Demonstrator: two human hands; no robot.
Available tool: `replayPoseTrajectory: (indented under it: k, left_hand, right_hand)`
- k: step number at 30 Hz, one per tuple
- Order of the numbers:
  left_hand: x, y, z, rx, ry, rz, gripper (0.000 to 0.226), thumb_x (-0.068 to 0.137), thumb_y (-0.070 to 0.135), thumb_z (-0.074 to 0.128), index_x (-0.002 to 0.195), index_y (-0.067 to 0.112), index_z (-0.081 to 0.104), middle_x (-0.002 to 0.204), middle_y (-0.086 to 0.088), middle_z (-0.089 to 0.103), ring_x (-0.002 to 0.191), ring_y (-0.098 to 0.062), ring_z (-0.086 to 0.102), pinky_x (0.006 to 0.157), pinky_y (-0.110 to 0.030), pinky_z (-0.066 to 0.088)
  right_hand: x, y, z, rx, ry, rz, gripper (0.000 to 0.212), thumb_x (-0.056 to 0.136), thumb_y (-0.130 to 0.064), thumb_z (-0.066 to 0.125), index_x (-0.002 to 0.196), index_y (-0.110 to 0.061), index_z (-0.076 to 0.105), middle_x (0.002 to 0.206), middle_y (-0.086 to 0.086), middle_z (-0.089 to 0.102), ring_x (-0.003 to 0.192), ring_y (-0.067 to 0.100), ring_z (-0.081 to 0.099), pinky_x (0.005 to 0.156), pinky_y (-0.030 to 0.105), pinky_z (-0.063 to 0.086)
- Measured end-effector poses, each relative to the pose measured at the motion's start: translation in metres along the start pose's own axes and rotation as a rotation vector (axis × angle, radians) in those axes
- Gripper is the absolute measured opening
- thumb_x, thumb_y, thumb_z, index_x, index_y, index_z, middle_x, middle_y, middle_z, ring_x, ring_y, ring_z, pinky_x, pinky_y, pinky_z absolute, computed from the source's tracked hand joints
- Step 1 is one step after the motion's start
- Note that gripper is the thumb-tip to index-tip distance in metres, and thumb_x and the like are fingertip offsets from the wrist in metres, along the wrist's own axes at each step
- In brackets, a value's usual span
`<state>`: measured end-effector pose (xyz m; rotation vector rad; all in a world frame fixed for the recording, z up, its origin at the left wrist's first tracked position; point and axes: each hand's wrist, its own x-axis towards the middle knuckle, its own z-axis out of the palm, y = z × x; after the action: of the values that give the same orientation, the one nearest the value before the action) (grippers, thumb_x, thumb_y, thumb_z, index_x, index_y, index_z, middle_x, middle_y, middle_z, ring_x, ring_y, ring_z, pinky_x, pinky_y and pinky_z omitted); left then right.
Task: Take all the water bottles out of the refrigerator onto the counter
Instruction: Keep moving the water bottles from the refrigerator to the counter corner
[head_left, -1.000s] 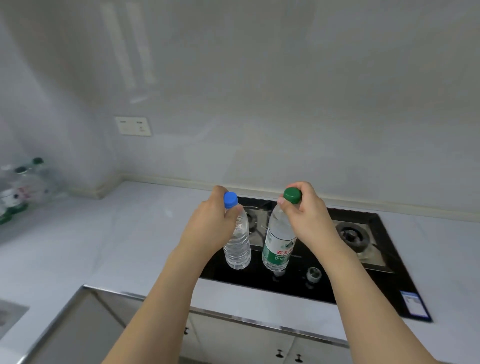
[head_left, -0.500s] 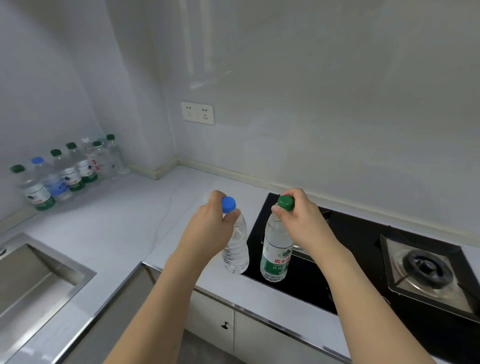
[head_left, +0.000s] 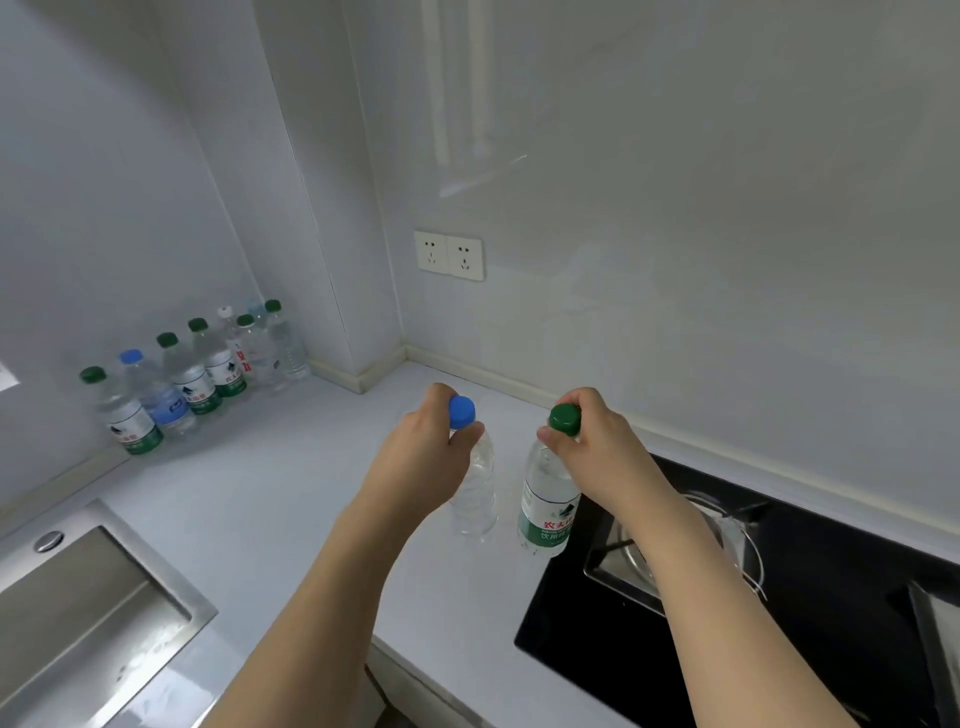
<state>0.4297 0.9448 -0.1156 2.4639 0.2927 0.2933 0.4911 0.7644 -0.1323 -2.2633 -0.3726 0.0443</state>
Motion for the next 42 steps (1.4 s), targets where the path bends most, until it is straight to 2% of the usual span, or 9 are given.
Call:
replayPoseTrajectory:
  k: [3, 11, 22, 26, 32, 37, 42]
  left_hand:
    - [0.022, 0.001, 0.002, -0.001, 0.014, -0.016, 0.021, 0.097, 0.035, 0.05, 0.104, 0.017, 0.043, 0.086, -0.006, 0.057, 0.075, -0.025, 0.052, 0.064, -0.037, 0.045]
    - [0.061, -0.008, 0.008, 0.033, 0.002, -0.057, 0.022, 0.096, 0.036, 0.05, 0.109, 0.019, 0.044, 0.093, -0.003, 0.059, 0.082, -0.024, 0.057, 0.075, -0.041, 0.051]
    - [0.107, -0.059, -0.01, 0.044, -0.008, -0.077, 0.024, 0.097, 0.038, 0.05, 0.111, 0.019, 0.043, 0.094, -0.002, 0.058, 0.081, -0.022, 0.057, 0.073, -0.038, 0.051]
    - [0.128, -0.098, -0.032, 0.06, 0.011, -0.099, 0.025, 0.097, 0.039, 0.05, 0.111, 0.021, 0.043, 0.095, -0.001, 0.058, 0.08, -0.021, 0.056, 0.071, -0.036, 0.05]
    - [0.161, -0.168, -0.071, 0.028, 0.036, -0.134, 0.021, 0.096, 0.036, 0.051, 0.107, 0.02, 0.043, 0.085, 0.0, 0.055, 0.067, -0.014, 0.049, 0.056, -0.028, 0.036]
    - [0.184, -0.233, -0.107, -0.014, 0.069, -0.185, 0.02, 0.096, 0.034, 0.052, 0.105, 0.019, 0.042, 0.075, 0.001, 0.052, 0.061, -0.017, 0.047, 0.053, -0.032, 0.036]
    - [0.201, -0.3, -0.14, -0.001, 0.103, -0.23, 0.021, 0.095, 0.036, 0.054, 0.104, 0.022, 0.042, 0.076, 0.001, 0.054, 0.065, -0.02, 0.052, 0.055, -0.033, 0.039]
  right_hand:
    - [0.024, 0.004, 0.0, -0.001, -0.003, -0.018, 0.024, 0.094, -0.035, 0.057, 0.11, -0.023, 0.043, 0.101, -0.002, 0.057, 0.08, 0.009, 0.051, 0.064, 0.024, 0.039]
    - [0.069, 0.006, 0.01, 0.029, -0.034, -0.037, 0.025, 0.094, -0.034, 0.058, 0.11, -0.023, 0.043, 0.1, -0.002, 0.058, 0.086, 0.015, 0.053, 0.073, 0.029, 0.043]
    - [0.122, -0.019, 0.061, 0.028, -0.094, -0.045, 0.023, 0.093, -0.034, 0.059, 0.108, -0.025, 0.043, 0.102, -0.004, 0.058, 0.082, 0.012, 0.052, 0.069, 0.028, 0.041]
    - [0.147, -0.045, 0.096, 0.023, -0.129, -0.059, 0.022, 0.093, -0.033, 0.058, 0.107, -0.026, 0.042, 0.099, -0.004, 0.056, 0.078, 0.006, 0.05, 0.065, 0.025, 0.039]
    - [0.186, -0.094, 0.158, -0.013, -0.193, -0.078, 0.024, 0.094, -0.033, 0.057, 0.11, -0.023, 0.042, 0.097, -0.004, 0.055, 0.076, 0.006, 0.049, 0.063, 0.022, 0.039]
    - [0.22, -0.137, 0.215, -0.098, -0.262, -0.097, 0.024, 0.094, -0.035, 0.056, 0.109, -0.023, 0.042, 0.094, -0.004, 0.054, 0.076, 0.012, 0.05, 0.065, 0.027, 0.041]
    - [0.25, -0.178, 0.273, -0.175, -0.332, -0.143, 0.025, 0.094, -0.037, 0.056, 0.108, -0.023, 0.041, 0.093, -0.004, 0.053, 0.077, 0.016, 0.05, 0.067, 0.029, 0.041]
